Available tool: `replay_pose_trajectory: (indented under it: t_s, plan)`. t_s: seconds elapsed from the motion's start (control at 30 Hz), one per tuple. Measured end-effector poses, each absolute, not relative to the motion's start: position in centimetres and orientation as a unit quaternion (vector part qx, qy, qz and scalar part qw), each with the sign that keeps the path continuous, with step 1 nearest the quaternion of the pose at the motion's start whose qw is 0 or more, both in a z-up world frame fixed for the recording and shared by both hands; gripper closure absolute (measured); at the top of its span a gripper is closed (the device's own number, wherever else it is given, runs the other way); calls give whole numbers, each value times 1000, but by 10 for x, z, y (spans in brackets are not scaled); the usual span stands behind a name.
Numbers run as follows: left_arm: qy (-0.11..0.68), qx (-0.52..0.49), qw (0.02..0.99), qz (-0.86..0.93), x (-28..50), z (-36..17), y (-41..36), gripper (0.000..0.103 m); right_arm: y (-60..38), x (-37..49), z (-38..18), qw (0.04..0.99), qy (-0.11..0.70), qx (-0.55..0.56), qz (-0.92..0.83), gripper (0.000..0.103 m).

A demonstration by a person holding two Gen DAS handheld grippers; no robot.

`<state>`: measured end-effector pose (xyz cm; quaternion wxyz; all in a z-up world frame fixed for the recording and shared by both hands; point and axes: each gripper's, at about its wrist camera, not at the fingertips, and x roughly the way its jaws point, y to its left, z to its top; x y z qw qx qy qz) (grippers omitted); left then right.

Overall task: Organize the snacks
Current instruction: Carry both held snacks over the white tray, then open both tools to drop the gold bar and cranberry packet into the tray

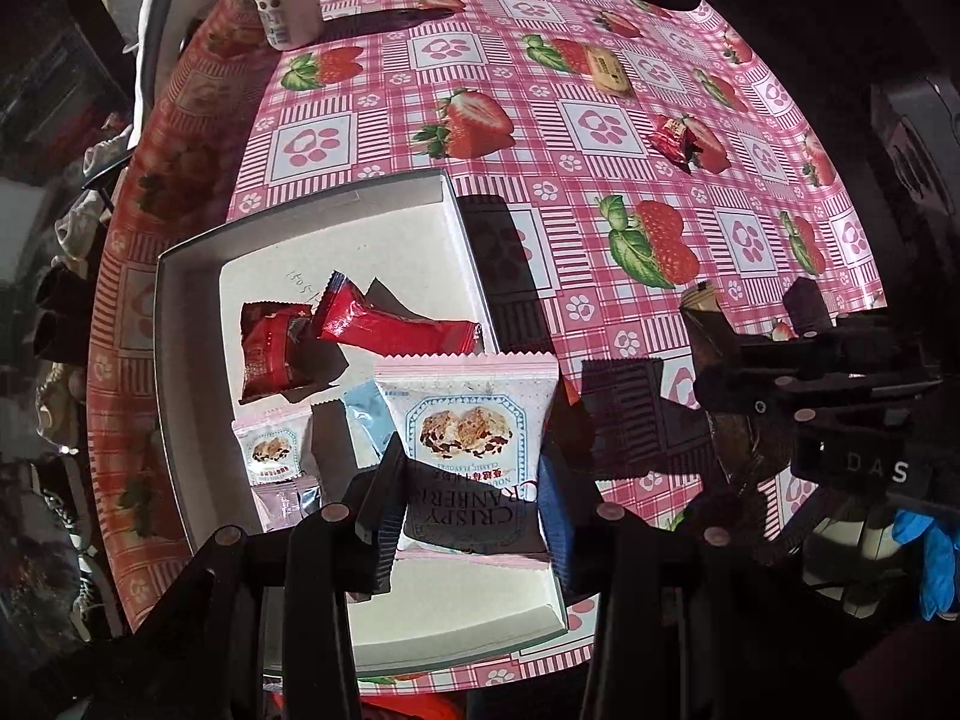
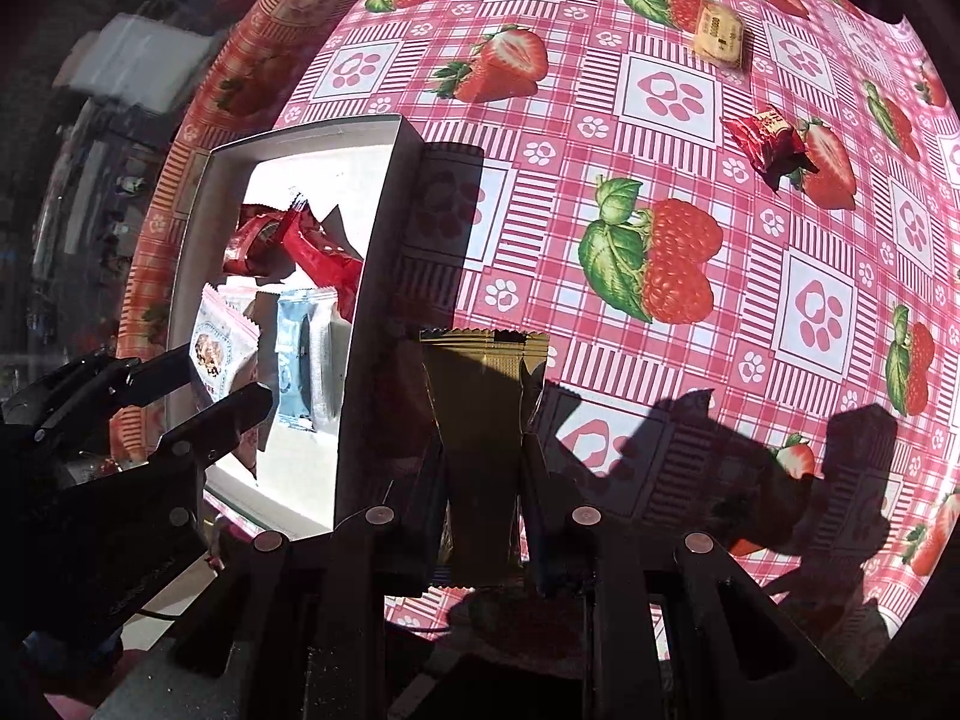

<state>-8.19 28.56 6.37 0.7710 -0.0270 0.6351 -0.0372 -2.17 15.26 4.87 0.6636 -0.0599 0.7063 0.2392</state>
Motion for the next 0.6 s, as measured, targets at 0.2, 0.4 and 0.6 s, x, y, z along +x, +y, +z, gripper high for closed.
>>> replay_pose_trajectory:
  t_s: [0.2,0.4,0.6]
  plan:
    - [634,-40,772,-25,-84,62,301,59,172,-19,54,663,701,-73,250,79]
    - [635,-52,771,-12,-87,59,316,59,194,-18,58,660,699,-81,264,79]
    - [639,-68,766,12,-94,51,333,59,218,-20,60,652,698,-80,285,79]
